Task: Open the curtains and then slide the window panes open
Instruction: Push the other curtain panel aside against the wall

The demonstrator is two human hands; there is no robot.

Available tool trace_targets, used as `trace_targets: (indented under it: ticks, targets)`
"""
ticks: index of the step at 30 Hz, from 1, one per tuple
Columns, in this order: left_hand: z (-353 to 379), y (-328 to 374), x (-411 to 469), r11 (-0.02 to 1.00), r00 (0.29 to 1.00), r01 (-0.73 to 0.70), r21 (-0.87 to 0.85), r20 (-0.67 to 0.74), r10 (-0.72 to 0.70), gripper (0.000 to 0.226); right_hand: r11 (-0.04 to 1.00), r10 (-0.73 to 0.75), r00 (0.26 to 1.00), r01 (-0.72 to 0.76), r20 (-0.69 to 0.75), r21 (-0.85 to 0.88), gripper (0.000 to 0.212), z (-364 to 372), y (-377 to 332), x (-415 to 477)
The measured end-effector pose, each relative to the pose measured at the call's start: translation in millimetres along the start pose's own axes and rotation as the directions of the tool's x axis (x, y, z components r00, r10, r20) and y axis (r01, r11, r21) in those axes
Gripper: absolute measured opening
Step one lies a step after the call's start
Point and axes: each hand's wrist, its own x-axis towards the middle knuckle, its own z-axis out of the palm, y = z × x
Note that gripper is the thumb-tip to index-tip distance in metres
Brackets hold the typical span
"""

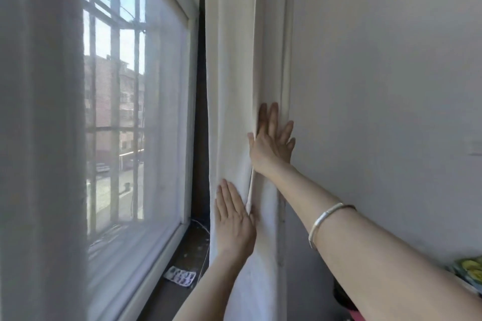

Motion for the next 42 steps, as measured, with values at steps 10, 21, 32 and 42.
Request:
trace_targets:
  ticks: [10, 21, 32, 42]
  targets:
    - [114, -16, 96, 0.993, 0.999, 0.044, 0.107, 0.001, -0.044, 0.066, 0.995, -0.096, 0.995, 0.096, 0.008, 0.037, 0.064, 83, 61, 119]
    - [232, -54, 190, 0.977, 0.988, 0.115, 0.180, 0.085, -0.132, 0.064, 0.991, -0.110, 0.993, 0.106, 0.047, 0.079, 0.063, 186, 112, 237]
    - [320, -105, 279, 0.975, 0.995, 0.052, 0.217, -0.098, -0.031, 0.070, 0.992, -0.119, 0.993, 0.119, 0.000, 0.034, 0.063, 275, 120, 336]
    - [362, -127, 301, 0.937, 0.980, 0.001, 0.350, -0.188, 0.069, 0.061, 0.995, -0.099, 0.995, 0.099, -0.003, -0.018, 0.066, 325, 125, 391]
